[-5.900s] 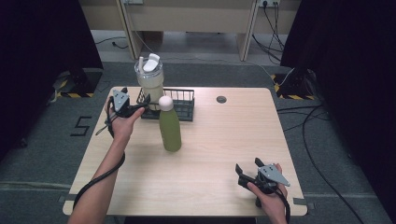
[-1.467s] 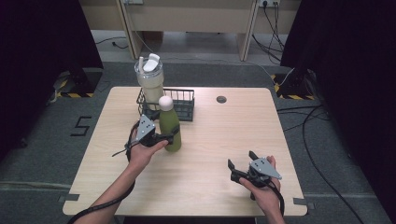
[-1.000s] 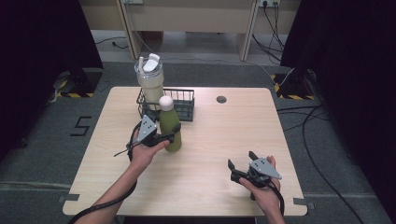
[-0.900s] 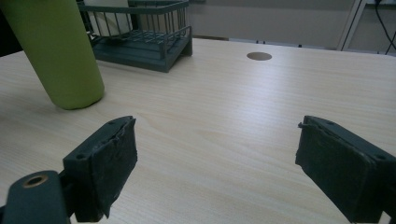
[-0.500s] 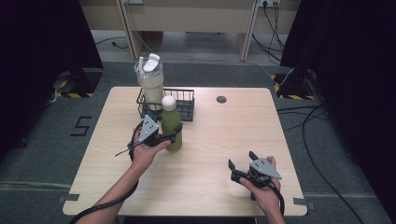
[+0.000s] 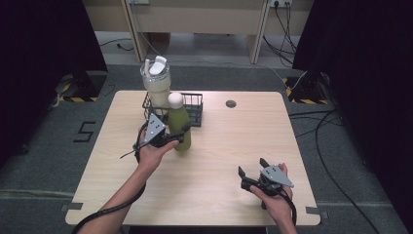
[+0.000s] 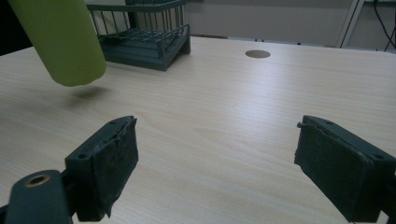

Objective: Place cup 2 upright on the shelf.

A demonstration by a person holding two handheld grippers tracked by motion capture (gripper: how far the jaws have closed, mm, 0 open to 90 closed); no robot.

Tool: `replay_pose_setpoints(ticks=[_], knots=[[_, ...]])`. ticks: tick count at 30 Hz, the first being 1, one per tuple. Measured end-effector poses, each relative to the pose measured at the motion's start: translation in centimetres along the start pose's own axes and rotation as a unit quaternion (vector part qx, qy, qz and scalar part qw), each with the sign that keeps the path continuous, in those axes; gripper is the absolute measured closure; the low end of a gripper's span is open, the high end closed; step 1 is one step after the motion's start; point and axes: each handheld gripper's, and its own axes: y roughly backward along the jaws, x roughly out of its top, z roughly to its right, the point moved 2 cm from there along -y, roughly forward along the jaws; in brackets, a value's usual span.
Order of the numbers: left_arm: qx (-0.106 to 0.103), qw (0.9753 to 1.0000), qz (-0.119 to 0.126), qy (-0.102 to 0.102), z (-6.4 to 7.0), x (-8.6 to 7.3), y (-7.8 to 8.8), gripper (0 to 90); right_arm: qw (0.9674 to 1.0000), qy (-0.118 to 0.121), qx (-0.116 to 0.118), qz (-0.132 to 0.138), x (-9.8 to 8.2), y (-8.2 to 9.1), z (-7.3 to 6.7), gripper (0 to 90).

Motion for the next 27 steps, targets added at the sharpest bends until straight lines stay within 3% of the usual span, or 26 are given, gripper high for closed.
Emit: replay_pose_setpoints(ticks=[27], knots=[[0.019, 0.9992, 0.034, -0.009, -1.1, 3.1, -2.9, 22.7, 1.0, 0.0, 0.002, -0.001, -0.3, -0.1, -0.1, 13.5]])
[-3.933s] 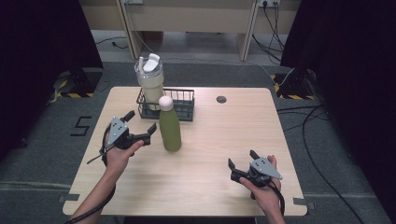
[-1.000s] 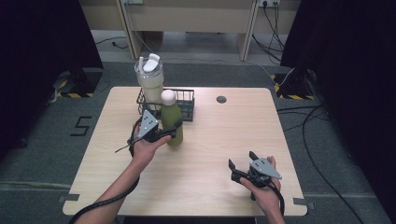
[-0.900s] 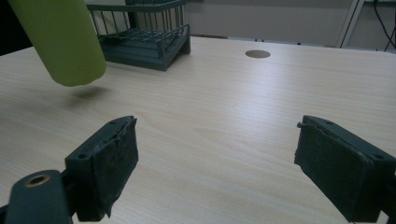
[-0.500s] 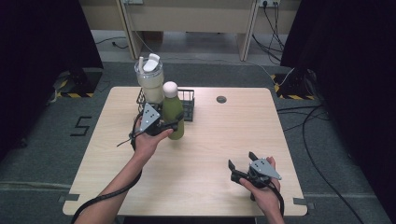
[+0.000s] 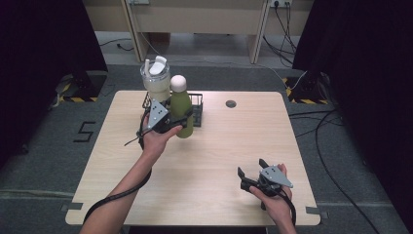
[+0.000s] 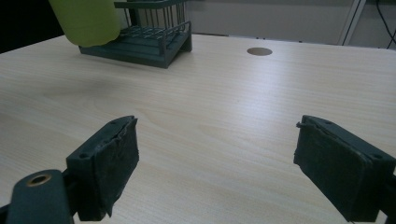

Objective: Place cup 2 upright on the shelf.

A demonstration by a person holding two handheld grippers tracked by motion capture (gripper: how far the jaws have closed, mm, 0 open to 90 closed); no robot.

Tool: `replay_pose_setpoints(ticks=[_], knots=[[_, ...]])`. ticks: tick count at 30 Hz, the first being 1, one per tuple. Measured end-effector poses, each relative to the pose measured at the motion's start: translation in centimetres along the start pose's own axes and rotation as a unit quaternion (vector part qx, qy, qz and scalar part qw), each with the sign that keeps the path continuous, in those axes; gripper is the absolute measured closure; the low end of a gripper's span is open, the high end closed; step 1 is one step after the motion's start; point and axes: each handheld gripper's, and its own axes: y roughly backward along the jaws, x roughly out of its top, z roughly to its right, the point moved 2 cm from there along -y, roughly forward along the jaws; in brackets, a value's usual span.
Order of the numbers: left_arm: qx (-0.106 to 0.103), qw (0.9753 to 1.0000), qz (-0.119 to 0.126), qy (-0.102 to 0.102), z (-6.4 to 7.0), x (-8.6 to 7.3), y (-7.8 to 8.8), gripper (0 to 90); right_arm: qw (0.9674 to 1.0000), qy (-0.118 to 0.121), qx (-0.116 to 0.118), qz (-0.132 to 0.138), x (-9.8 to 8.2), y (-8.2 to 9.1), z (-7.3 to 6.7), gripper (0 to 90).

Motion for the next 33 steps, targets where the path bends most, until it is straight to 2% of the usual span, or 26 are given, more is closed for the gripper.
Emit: replay_pose_setpoints(ticks=[1, 12, 16, 20, 21, 33], knots=[[0.005, 1.0, 0.003, -0.006, -0.1, 0.1, -0.2, 22.7, 1.0, -0.001, 0.0, 0.0, 0.0, 0.0, 0.0, 13.5], [0.018, 0.9998, 0.009, 0.002, -0.7, 0.7, -1.7, 22.7, 1.0, -0.003, -0.002, -0.001, 0.0, 0.0, 0.1, 13.6], [0.023, 0.9997, 0.011, -0.003, -0.9, 0.8, -2.2, 22.7, 1.0, -0.004, -0.001, -0.001, 0.0, 0.0, 0.1, 13.7], [0.024, 0.9997, 0.009, 0.004, -0.9, 0.8, -2.6, 22.7, 1.0, -0.004, 0.001, -0.002, 0.0, 0.0, 0.1, 13.7], [0.026, 0.9996, 0.012, -0.003, -1.0, 0.9, -2.8, 22.7, 1.0, -0.004, 0.001, -0.002, 0.0, 0.0, 0.1, 13.7], [0.026, 0.9995, 0.016, -0.003, -1.3, 2.1, -4.0, 22.7, 1.0, -0.006, 0.001, -0.002, -0.1, 0.0, 0.2, 13.8]])
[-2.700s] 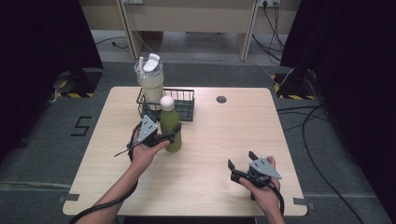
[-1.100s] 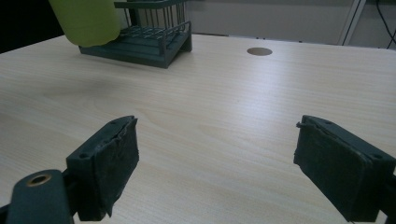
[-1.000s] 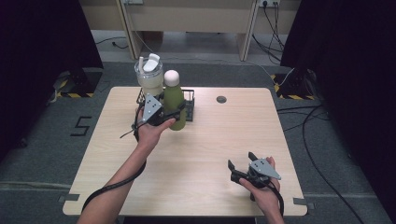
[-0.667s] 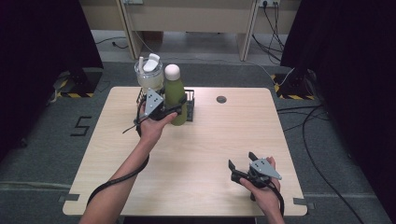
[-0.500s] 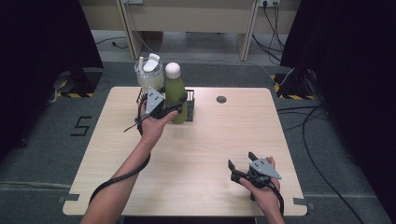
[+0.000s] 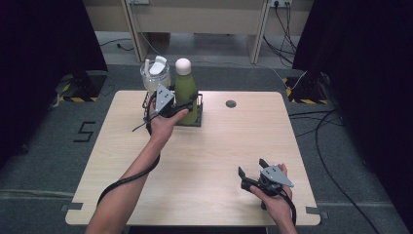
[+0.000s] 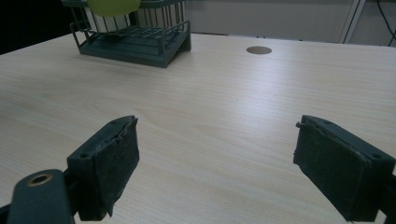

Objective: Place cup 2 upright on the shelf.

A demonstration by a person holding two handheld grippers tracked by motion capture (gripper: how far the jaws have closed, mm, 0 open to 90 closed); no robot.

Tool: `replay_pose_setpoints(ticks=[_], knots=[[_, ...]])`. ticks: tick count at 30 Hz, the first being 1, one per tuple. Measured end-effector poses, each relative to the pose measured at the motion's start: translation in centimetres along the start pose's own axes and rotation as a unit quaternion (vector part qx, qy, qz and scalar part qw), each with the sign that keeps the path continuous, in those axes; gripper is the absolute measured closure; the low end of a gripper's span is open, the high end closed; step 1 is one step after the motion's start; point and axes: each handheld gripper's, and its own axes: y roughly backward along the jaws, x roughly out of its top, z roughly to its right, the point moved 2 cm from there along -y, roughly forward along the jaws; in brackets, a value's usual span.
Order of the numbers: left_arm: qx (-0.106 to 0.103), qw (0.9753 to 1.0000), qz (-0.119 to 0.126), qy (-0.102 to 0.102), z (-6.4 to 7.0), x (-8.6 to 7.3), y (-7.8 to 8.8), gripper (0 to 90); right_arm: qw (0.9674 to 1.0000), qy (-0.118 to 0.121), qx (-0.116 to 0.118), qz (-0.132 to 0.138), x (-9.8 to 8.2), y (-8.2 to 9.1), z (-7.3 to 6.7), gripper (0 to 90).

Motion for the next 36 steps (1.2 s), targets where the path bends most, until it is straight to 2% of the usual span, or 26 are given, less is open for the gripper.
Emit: replay_pose_setpoints(ticks=[19, 30, 31, 32, 36], knots=[[0.014, 0.9998, 0.013, 0.009, -0.8, 1.3, -1.4, 22.7, 1.0, 0.0, 0.0, -0.001, -0.1, -0.1, 0.1, 13.8], [0.024, 0.9995, 0.017, 0.01, -1.3, 1.8, -2.5, 22.7, 1.0, -0.002, -0.002, -0.001, -0.1, 0.0, 0.2, 13.8], [0.026, 0.9994, 0.021, 0.005, -1.4, 1.9, -2.6, 22.7, 1.0, -0.002, -0.003, -0.001, -0.2, 0.0, 0.2, 14.0], [0.026, 0.9994, 0.018, 0.011, -1.4, 1.9, -2.7, 22.7, 1.0, -0.001, -0.003, -0.001, -0.2, 0.0, 0.2, 13.9], [0.03, 0.9993, 0.019, 0.006, -1.5, 1.8, -3.2, 22.7, 1.0, -0.002, -0.002, -0.003, -0.2, 0.1, 0.2, 14.0]])
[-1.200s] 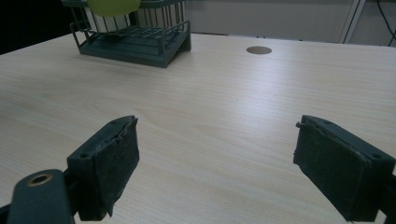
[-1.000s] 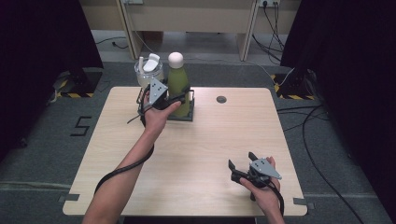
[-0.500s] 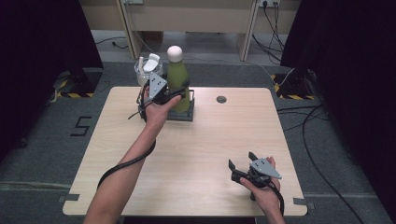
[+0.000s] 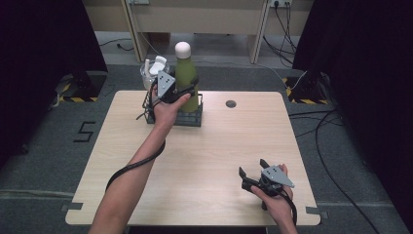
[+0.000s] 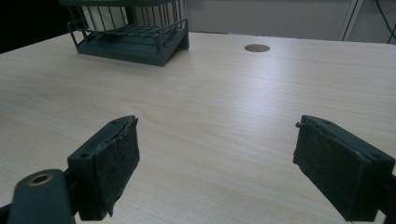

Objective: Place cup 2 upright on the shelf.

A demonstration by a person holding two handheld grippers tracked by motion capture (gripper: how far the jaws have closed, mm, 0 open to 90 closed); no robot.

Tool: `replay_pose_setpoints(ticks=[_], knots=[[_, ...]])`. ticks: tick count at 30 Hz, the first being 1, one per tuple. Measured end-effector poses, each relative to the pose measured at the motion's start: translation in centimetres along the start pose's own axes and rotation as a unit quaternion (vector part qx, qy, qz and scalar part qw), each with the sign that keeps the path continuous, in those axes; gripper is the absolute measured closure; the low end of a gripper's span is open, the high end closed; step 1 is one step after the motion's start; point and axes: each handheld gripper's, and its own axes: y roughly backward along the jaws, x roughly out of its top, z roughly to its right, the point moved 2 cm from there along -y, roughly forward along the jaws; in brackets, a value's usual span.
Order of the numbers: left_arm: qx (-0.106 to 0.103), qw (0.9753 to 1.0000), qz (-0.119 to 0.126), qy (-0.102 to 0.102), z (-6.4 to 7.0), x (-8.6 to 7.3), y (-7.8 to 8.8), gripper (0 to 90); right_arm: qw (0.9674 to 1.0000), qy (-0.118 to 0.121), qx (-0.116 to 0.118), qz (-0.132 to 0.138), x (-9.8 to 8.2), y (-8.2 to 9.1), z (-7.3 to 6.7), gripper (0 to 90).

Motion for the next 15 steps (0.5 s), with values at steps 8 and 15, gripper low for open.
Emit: replay_pose_setpoints(ticks=[8, 15], knots=[[0.003, 0.9999, -0.003, 0.01, 0.0, -0.2, -0.9, 22.7, 1.0, -0.002, -0.001, 0.002, -0.1, 0.0, 0.1, 14.0], [0.016, 0.9998, -0.008, 0.008, -0.5, -0.4, -1.7, 22.7, 1.0, -0.005, 0.0, 0.0, -0.2, 0.0, -0.1, 14.0]])
